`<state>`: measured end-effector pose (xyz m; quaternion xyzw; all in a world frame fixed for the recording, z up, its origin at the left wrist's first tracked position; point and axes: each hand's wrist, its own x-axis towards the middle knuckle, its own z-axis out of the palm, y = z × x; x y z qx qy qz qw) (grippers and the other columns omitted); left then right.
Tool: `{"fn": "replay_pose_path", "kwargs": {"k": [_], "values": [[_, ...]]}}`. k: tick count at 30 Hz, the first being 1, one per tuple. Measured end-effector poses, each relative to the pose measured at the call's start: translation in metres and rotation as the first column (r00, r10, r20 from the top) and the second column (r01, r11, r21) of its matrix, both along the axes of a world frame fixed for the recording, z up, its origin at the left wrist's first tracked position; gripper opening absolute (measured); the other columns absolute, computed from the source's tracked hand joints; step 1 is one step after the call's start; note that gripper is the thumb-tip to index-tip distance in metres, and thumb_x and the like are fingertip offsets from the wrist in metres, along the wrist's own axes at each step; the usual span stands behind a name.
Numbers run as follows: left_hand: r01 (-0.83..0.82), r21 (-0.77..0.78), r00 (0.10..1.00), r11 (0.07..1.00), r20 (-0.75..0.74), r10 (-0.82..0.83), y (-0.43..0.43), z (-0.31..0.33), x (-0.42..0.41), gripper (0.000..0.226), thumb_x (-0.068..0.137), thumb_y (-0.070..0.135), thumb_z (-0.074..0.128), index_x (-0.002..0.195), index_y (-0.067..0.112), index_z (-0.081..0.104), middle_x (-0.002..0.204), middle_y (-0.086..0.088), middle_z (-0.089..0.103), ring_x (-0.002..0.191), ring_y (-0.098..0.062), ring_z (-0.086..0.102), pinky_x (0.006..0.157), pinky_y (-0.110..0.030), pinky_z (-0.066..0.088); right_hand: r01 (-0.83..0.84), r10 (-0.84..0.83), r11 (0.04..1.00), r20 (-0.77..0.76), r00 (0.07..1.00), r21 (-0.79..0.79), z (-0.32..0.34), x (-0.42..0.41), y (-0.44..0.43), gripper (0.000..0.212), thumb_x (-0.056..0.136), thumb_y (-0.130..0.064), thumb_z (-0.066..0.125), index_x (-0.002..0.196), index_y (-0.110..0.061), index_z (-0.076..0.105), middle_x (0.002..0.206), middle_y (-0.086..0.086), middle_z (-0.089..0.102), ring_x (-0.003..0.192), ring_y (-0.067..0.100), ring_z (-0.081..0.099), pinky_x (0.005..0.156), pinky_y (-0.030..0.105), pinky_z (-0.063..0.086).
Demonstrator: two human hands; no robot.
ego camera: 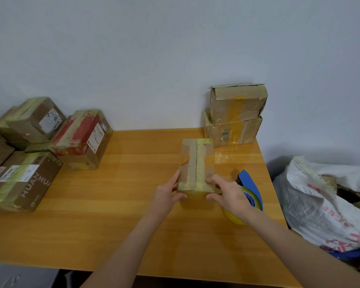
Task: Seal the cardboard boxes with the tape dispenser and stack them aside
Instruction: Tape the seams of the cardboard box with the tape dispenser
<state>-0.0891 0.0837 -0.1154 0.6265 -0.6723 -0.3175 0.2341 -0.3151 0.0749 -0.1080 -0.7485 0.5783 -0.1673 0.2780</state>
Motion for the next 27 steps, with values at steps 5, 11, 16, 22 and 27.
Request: {"fn": "replay_pose_path", "kwargs": {"k": [5,11,16,22,27], "values": [[0.029,0.021,0.999,0.999,0.018,-0.029,0.001,-0.003,0.005,0.085,0.088,0.01,0.068,0.147,0.029,0.009,0.13,-0.006,0.061,0.104,-0.012,0.064,0.082,-0.005,0.042,0.008,-0.01,1.0,0.059,0.998,0.02,-0.003,-0.002,0.005,0.05,0.085,-0.024,0.073,0.13,-0.03,0.052,0.131,-0.003,0.062,0.106,0.016,0.064,0.088,0.032,0.053],[0.067,0.149,0.992,0.987,-0.12,-0.05,-0.002,-0.002,0.012,0.081,0.093,0.005,0.059,0.151,0.03,0.009,0.146,0.007,0.043,0.098,0.003,0.06,0.08,-0.012,0.049,0.047,-0.062,0.993,0.142,0.988,0.11,0.005,-0.003,0.005,0.037,0.092,-0.029,0.065,0.127,-0.031,0.053,0.113,-0.012,0.066,0.086,0.009,0.065,0.075,0.03,0.054],[0.005,0.295,0.948,0.956,-0.306,0.09,-0.016,0.007,0.003,0.062,0.094,0.038,0.058,0.148,0.023,0.032,0.141,0.005,0.045,0.117,-0.01,0.053,0.089,-0.024,0.048,0.272,-0.332,0.925,0.217,0.918,0.265,0.01,0.015,0.005,0.072,0.088,-0.049,0.064,0.146,-0.024,0.032,0.125,-0.005,0.058,0.11,0.018,0.06,0.085,0.036,0.053],[-0.068,0.272,0.967,0.96,-0.219,0.131,-0.03,0.009,-0.005,0.043,0.104,0.028,0.036,0.144,0.011,0.04,0.144,-0.007,0.046,0.127,-0.02,0.046,0.102,-0.031,0.041,0.371,-0.595,0.749,0.31,0.742,0.549,0.004,0.028,0.004,0.085,0.085,-0.055,0.065,0.152,-0.018,0.027,0.147,0.008,0.042,0.128,0.028,0.048,0.104,0.046,0.044],[-0.207,0.471,0.862,0.858,-0.327,0.387,-0.028,0.02,-0.001,0.066,0.099,0.043,0.045,0.154,0.019,0.018,0.156,-0.004,0.026,0.141,-0.025,0.031,0.112,-0.039,0.033,0.372,-0.638,0.732,0.382,0.668,0.57,0.004,0.05,-0.008,0.096,0.078,-0.049,0.075,0.153,-0.019,0.022,0.149,0.01,0.042,0.131,0.033,0.045,0.106,0.051,0.041]]}}
